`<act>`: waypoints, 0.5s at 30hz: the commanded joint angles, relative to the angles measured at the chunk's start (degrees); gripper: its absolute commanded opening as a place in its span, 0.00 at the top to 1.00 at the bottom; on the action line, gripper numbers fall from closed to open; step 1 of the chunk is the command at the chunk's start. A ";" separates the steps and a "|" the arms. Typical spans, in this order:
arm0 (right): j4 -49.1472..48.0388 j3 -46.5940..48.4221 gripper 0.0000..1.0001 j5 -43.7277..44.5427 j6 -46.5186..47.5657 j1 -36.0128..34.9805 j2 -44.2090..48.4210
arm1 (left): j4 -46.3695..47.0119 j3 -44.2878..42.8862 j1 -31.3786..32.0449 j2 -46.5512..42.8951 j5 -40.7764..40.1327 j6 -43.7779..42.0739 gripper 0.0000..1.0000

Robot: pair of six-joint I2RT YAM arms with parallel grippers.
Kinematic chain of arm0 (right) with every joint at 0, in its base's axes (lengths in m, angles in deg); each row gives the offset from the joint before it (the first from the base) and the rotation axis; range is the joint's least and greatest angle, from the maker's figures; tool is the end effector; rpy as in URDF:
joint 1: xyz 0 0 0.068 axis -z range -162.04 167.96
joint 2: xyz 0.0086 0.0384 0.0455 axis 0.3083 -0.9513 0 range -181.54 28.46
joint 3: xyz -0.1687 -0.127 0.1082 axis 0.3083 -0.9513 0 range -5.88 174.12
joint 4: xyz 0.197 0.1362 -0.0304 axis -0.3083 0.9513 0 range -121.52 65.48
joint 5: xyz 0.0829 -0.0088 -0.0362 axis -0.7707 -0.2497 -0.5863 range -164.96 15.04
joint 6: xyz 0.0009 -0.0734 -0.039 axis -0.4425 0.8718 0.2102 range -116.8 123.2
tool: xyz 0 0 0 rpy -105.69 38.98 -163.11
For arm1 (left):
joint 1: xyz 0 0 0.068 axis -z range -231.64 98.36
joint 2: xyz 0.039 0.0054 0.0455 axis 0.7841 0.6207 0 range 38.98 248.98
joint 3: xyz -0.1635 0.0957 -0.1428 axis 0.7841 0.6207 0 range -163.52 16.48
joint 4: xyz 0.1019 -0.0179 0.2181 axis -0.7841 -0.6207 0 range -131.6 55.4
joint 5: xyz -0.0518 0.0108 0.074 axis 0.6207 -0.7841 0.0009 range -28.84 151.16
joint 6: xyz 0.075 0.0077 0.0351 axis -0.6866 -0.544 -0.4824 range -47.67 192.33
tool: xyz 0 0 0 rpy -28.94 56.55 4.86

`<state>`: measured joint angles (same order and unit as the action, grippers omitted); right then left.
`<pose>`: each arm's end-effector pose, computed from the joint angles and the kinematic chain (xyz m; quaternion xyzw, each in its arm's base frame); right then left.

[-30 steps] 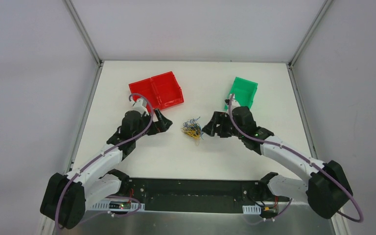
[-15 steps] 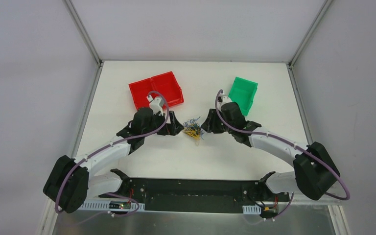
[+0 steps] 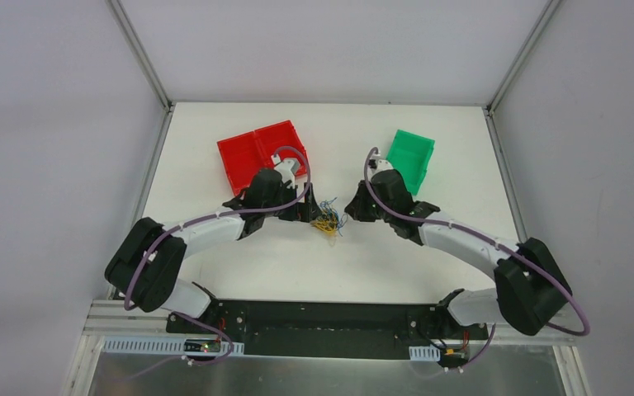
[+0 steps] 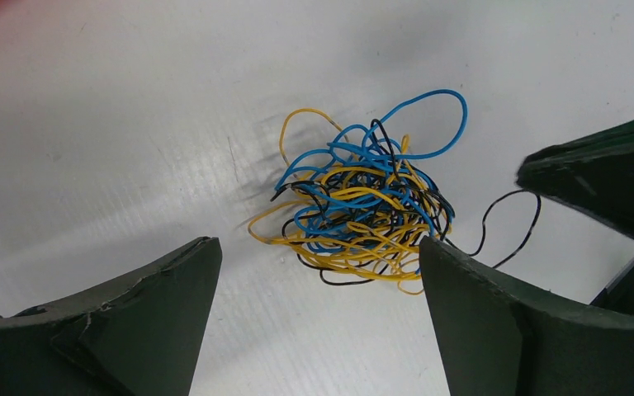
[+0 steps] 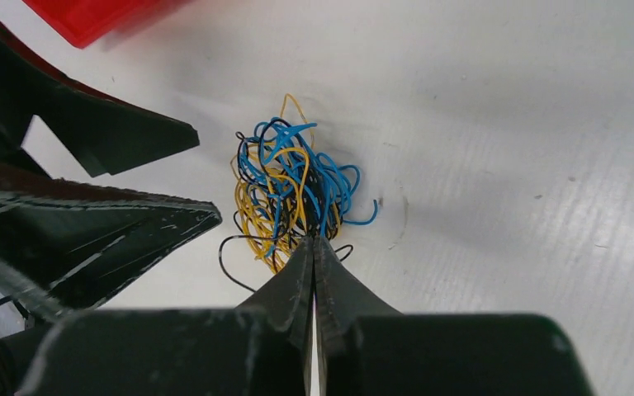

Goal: Untangle the cables

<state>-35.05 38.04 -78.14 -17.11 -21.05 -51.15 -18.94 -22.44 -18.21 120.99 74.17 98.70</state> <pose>0.2458 0.2042 0.1772 -0.1553 0.8612 0.2603 0.4080 0.2590 -0.1906 0.1628 0.1110 0.8439 -0.3411 0.3990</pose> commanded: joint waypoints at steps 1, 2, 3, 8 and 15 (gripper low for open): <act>0.36 -2.44 1.00 8.48 -0.62 -0.14 11.13 | 1.89 -2.22 0.50 0.69 1.03 -0.43 0.07; 0.38 -3.60 1.00 9.80 -0.78 -0.07 13.50 | 1.91 -2.29 0.50 0.99 0.85 -0.58 0.07; 0.33 -4.59 1.00 10.80 -0.92 -0.06 15.48 | 1.92 -2.42 0.50 1.45 0.37 -0.73 0.07; -0.27 -6.96 1.00 12.87 -1.36 0.14 18.87 | 1.46 -4.69 0.47 6.28 1.97 -0.98 0.09; -0.44 -6.73 0.52 7.72 -1.31 0.33 17.02 | -0.51 -7.45 0.44 10.43 3.48 -0.35 0.17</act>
<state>-33.85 31.71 -66.93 -18.34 -20.96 -33.45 -19.11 -27.31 -18.21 130.92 76.05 98.68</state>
